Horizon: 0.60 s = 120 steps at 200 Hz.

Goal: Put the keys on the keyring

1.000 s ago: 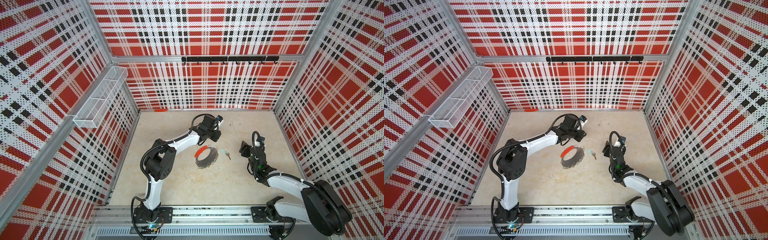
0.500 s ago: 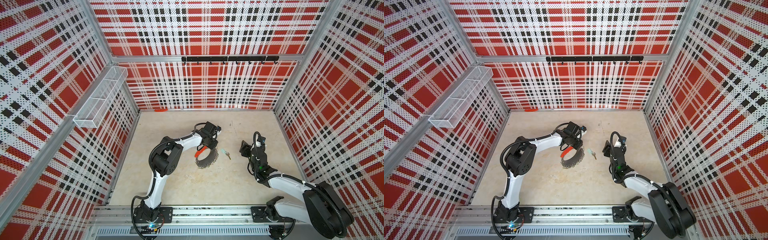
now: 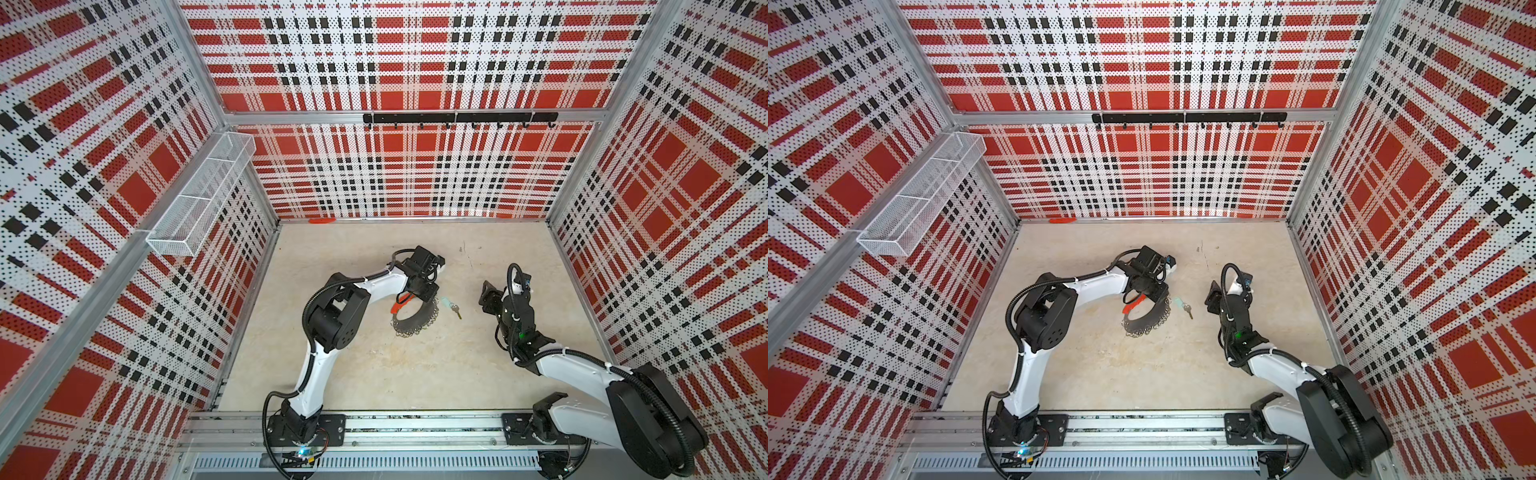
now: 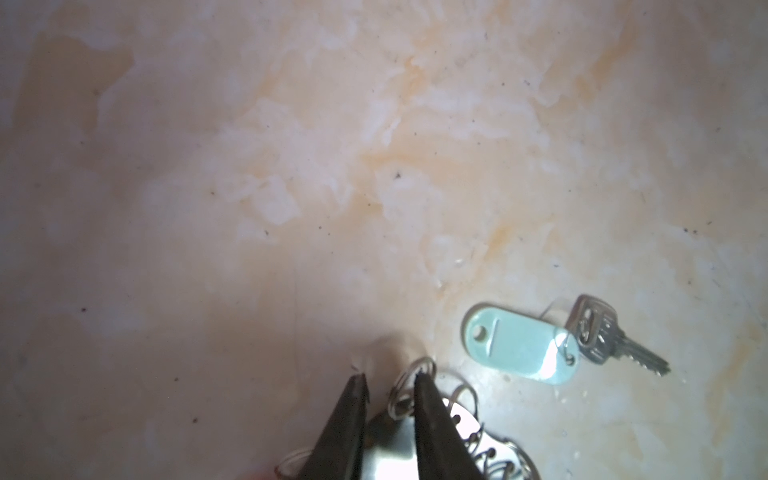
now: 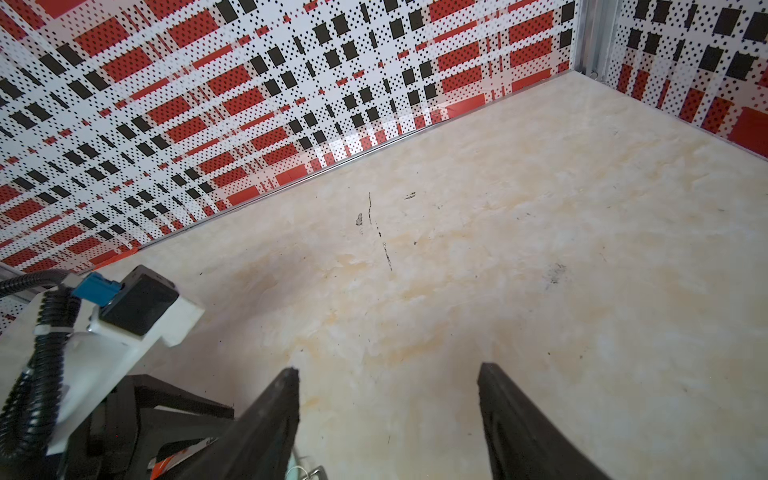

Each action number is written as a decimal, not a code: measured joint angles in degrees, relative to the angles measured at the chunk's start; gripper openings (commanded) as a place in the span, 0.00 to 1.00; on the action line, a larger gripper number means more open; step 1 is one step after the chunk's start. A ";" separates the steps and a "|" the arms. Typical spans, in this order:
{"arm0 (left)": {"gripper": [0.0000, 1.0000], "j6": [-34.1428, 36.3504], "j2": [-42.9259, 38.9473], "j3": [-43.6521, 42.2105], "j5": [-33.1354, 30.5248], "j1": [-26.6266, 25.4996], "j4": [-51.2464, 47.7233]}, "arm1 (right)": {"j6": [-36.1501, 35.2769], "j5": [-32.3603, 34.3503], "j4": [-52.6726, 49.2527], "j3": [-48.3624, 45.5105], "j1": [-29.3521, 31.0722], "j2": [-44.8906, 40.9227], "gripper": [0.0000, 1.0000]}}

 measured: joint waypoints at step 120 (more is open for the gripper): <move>0.00 0.35 -3.19 -3.17 -1.27 -1.46 1.86 | -0.28 0.13 0.04 -0.02 0.00 0.00 0.69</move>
